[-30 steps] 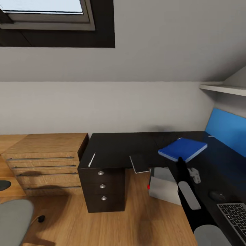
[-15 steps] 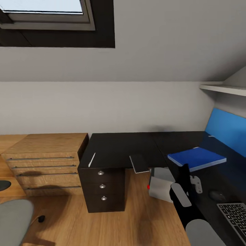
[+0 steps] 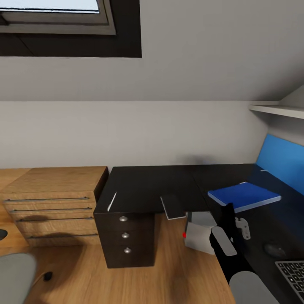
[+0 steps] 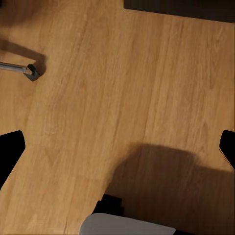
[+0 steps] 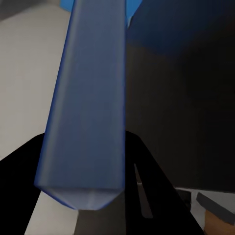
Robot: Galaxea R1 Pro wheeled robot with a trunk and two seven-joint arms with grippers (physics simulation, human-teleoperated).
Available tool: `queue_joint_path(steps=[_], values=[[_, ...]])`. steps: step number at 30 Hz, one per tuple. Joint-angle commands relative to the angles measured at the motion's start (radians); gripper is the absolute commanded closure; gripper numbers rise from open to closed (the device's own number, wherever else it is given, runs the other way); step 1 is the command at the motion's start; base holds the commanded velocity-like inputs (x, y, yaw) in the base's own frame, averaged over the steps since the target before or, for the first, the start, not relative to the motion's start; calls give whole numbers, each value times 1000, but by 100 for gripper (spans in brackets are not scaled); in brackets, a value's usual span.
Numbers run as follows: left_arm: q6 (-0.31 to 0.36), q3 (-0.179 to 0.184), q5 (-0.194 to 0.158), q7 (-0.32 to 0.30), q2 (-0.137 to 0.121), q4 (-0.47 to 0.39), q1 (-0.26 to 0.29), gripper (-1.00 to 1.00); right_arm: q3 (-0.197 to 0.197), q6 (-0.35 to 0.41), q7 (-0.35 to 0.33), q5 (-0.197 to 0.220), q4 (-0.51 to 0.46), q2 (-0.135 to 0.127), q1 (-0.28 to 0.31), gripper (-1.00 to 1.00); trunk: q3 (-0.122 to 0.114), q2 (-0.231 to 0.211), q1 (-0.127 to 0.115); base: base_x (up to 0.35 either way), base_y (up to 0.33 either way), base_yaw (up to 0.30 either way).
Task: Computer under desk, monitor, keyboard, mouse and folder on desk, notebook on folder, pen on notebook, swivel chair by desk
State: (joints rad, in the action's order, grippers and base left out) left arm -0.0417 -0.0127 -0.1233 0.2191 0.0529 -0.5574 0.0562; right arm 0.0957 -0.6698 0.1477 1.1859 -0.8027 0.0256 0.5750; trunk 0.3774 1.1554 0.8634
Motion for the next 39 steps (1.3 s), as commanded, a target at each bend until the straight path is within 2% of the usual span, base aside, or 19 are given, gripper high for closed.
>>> queue_joint_path(steps=[1, 6, 17, 29, 33, 39], values=[[-4, -1, -10, 0, 0, 0, 1, -100, 1, -1, 4, -2, -1, 1, 0, 100, 1, 1, 1, 315, 0, 0], [-4, -1, -12, -1, -1, 0, 1, -100, 1, -1, 3, -2, 1, 0, 0, 100, 1, 1, 1, 253, 0, -66], [-4, -2, -13, -1, -1, -7, 1, -100, 1, -1, 4, -2, 3, -2, 0, 100, 1, 1, 1, 6, 0, -47], [-5, -4, -15, 2, -1, -13, 1, -100, 2, -1, 4, -2, 3, -4, 0, 100, 1, 1, 1, 0, 0, -231], [-3, -9, -18, 3, 0, -49, 1, -100, 2, -1, 4, -2, 3, -4, 0, 100, 1, 1, 1, 0, 0, -152], [-3, -11, -19, 3, -1, -71, 1, -100, 1, 2, 5, 0, 3, -1, 0, 100, 20, 43, 24, 0, 0, -25]])
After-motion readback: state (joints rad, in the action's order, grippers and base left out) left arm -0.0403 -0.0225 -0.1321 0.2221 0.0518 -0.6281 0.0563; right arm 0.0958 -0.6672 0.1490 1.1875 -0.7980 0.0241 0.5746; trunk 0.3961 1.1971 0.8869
